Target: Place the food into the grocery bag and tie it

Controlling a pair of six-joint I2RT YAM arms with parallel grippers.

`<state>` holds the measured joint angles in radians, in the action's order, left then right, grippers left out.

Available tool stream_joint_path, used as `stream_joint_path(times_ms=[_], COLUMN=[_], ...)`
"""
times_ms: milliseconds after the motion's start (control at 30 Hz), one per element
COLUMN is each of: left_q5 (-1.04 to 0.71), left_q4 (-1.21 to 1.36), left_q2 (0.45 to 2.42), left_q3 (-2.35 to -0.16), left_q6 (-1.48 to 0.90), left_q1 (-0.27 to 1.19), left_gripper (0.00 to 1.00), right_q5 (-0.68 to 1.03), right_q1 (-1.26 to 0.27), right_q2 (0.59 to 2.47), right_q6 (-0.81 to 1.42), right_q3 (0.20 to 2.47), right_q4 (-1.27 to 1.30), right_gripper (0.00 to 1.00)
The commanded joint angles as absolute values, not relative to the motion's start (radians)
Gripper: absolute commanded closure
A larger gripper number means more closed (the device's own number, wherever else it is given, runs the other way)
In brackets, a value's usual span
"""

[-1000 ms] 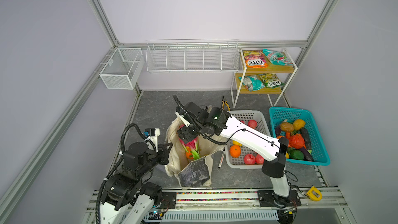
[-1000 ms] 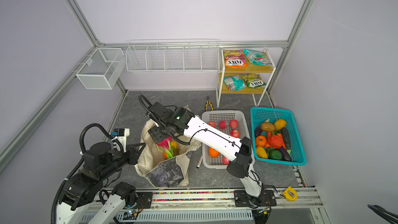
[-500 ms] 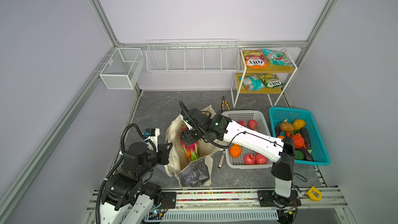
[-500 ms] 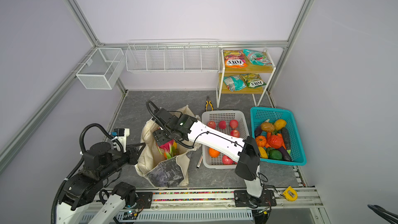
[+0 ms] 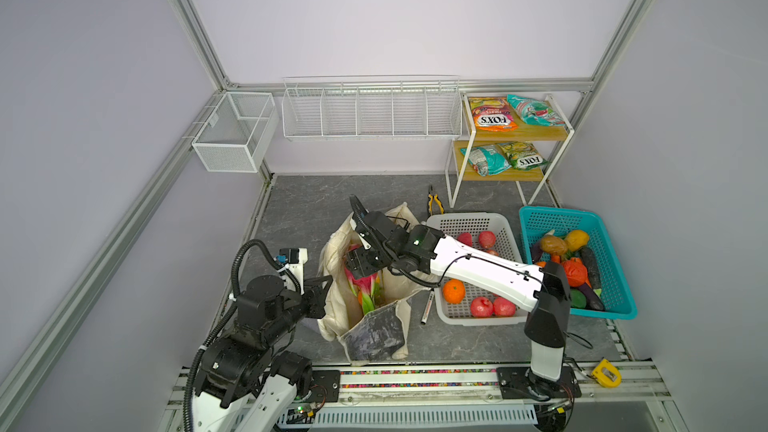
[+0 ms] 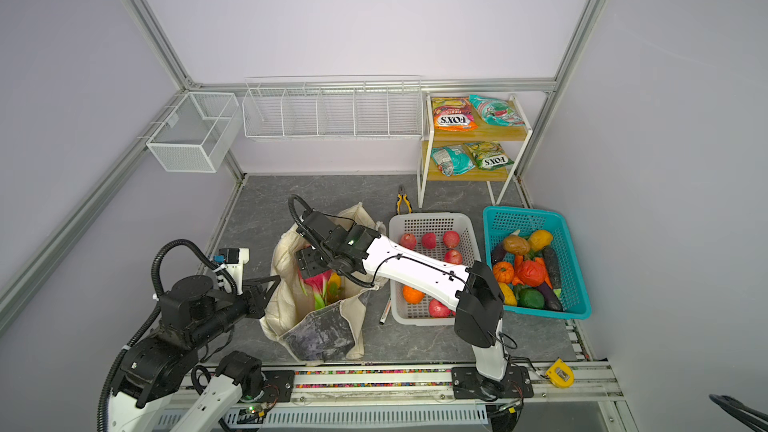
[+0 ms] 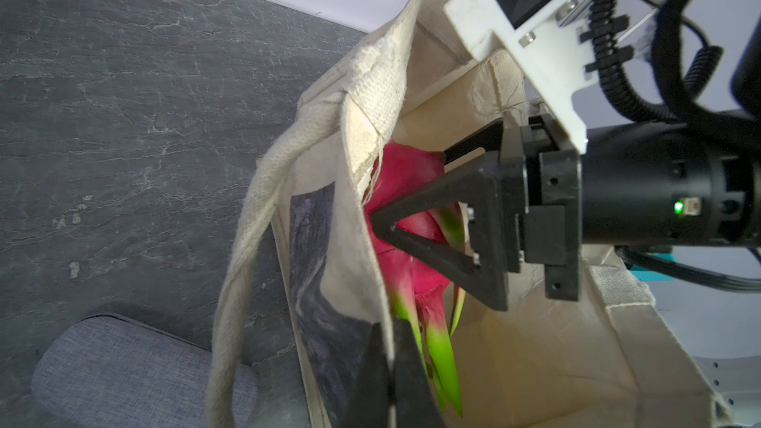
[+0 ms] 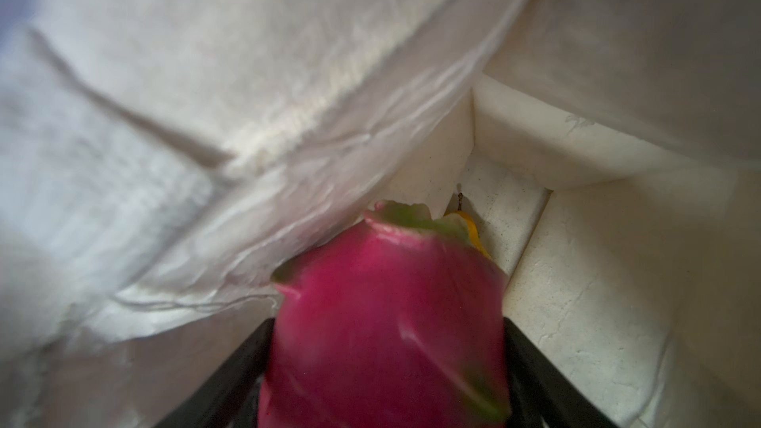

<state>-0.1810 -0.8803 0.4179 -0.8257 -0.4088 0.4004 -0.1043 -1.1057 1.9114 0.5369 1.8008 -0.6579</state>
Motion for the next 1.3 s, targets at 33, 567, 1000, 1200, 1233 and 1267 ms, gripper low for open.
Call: stream_joint_path(times_ms=[33, 567, 1000, 1200, 1233, 1267], left_q5=[-0.183, -0.169, -0.168, -0.170, -0.170, -0.170], left_q4=[-0.863, -0.864, -0.865, -0.863, -0.863, -0.861], left_q2=[0.401, 0.395, 0.392, 0.393, 0.394, 0.394], left_q3=[-0.819, -0.821, -0.820, -0.820, -0.819, -0.818], left_q6=[-0.395, -0.397, -0.397, -0.396, -0.396, -0.396], left_q1=[0.405, 0.404, 0.405, 0.405, 0.405, 0.405], left_gripper=[1.00, 1.00, 1.00, 1.00, 1.00, 1.00], right_q5=[-0.113, -0.129, -0.136, -0.144, -0.148, -0.158], right_q1=[-1.100, -1.138, -1.139, -1.140, -1.140, -1.140], right_q2=[1.900, 1.895, 1.982, 1.977, 1.977, 1.977], right_q6=[0.563, 0.567, 0.575, 0.578, 0.576, 0.575], right_q3=[1.765, 1.673, 1.686, 1.672, 1.674, 1.682], right_q4=[-0.629, -0.664, -0.690, -0.689, -0.698, -0.712], right_gripper=[0.21, 0.20, 0.17, 0.10, 0.08, 0.05])
